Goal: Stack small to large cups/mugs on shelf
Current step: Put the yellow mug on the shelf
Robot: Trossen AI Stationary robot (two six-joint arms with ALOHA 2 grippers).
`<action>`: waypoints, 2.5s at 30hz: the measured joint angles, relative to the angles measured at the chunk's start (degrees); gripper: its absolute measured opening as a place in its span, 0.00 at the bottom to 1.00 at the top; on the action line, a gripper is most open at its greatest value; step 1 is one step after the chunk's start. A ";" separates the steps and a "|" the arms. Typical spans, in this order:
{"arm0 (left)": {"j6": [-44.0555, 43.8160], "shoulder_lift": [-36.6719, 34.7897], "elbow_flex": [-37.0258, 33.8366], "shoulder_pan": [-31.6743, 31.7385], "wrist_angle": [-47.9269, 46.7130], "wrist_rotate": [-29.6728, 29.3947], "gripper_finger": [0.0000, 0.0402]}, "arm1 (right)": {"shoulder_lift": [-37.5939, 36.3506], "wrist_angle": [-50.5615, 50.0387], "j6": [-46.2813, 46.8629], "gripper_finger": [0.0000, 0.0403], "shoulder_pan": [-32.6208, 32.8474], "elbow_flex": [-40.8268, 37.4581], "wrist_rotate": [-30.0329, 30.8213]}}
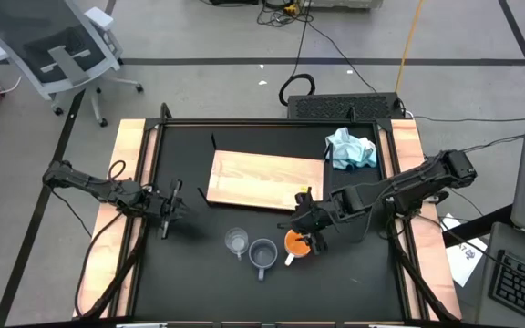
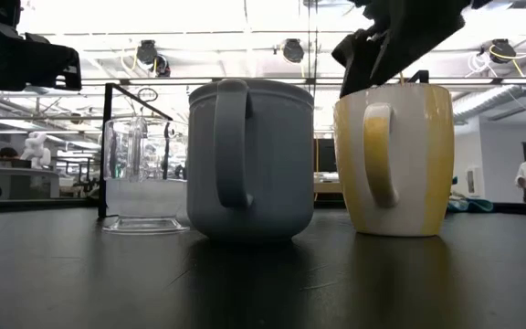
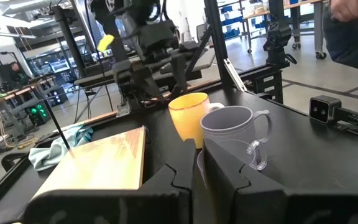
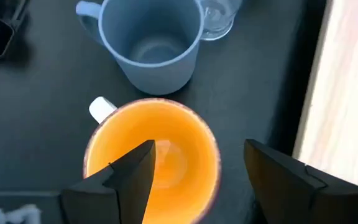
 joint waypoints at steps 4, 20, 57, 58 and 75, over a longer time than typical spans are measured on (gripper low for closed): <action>-0.01 0.01 0.00 0.00 -0.04 0.00 0.08 | 1.45 0.52 -0.66 0.59 -0.08 -0.77 0.16; -0.01 -0.02 0.02 0.00 0.00 0.00 0.08 | 1.32 -1.62 0.05 0.58 -2.51 -1.09 0.39; 0.00 0.01 0.01 0.00 0.00 0.00 0.08 | 1.32 1.42 -1.72 0.30 -2.83 -4.46 0.29; -0.02 -0.02 0.02 0.00 0.00 0.00 0.08 | 1.32 1.42 -1.95 0.28 -2.84 -4.46 0.29; -0.02 -0.01 0.02 0.00 0.00 0.00 0.08 | 1.34 4.37 -4.72 0.04 -2.91 -4.46 0.35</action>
